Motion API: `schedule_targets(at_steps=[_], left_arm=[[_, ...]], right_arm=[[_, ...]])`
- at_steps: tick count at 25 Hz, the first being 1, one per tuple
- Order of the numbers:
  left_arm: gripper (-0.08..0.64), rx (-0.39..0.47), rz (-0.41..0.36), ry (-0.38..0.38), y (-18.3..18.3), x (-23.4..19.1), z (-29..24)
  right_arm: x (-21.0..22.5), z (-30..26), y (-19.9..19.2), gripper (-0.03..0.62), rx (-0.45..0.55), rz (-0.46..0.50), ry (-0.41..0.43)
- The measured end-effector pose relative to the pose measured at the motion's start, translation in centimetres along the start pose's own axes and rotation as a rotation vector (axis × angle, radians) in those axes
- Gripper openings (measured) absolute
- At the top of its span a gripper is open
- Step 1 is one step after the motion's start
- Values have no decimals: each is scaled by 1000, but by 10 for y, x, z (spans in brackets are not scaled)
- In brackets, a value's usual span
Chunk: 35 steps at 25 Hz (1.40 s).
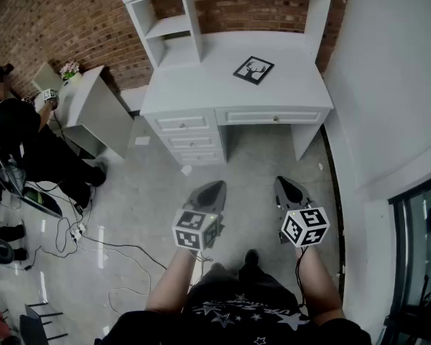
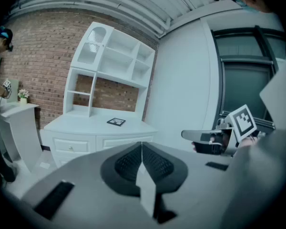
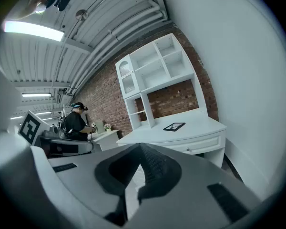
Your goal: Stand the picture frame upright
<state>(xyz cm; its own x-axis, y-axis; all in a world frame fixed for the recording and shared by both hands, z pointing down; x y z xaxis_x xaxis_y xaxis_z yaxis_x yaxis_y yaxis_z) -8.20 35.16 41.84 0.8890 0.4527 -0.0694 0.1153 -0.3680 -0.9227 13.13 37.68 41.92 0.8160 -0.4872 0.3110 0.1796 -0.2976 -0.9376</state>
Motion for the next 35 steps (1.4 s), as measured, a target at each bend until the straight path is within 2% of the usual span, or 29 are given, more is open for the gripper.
schedule_targets(at_steps=[10,13,16,19,22,27,32,35], left_arm=[[18,8,-25,44,10,17,-28],[18,-5,3,81,10,13,-37],[18,-18,46,108,9,14,-41],[18,-21,55,103,9,23,-42],[18,-7,50,106,15,30,-45],[18,-23,41,122,13,30,-46],[18,-38,62,135,6,15,-54],[18,-51,74,140,6,2,-64]], right_arm=[[30,2,7,14,10,20,25],[34,3,10,14,5,22,39],[35,7,16,14,44,42,96],[36,17,28,14,107,65,165],[46,19,30,15,74,91,154],[53,10,18,15,55,23,157],[60,-14,7,15,16,-17,150],[64,-30,6,15,-10,-10,145]])
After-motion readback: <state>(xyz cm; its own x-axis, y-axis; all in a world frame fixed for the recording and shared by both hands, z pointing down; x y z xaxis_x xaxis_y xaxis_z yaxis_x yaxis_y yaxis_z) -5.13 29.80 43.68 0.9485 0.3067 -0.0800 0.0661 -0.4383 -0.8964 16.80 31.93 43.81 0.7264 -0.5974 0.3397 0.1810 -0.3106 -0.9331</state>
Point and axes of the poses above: the fingertips, and each gripper's own axes: z backward along the fingers, x to its right, y out of its top, the point moved 6 cm from there along z, backward along the fingers, and after that the axes turned 13 degrees about y, right-handed, at the moved point
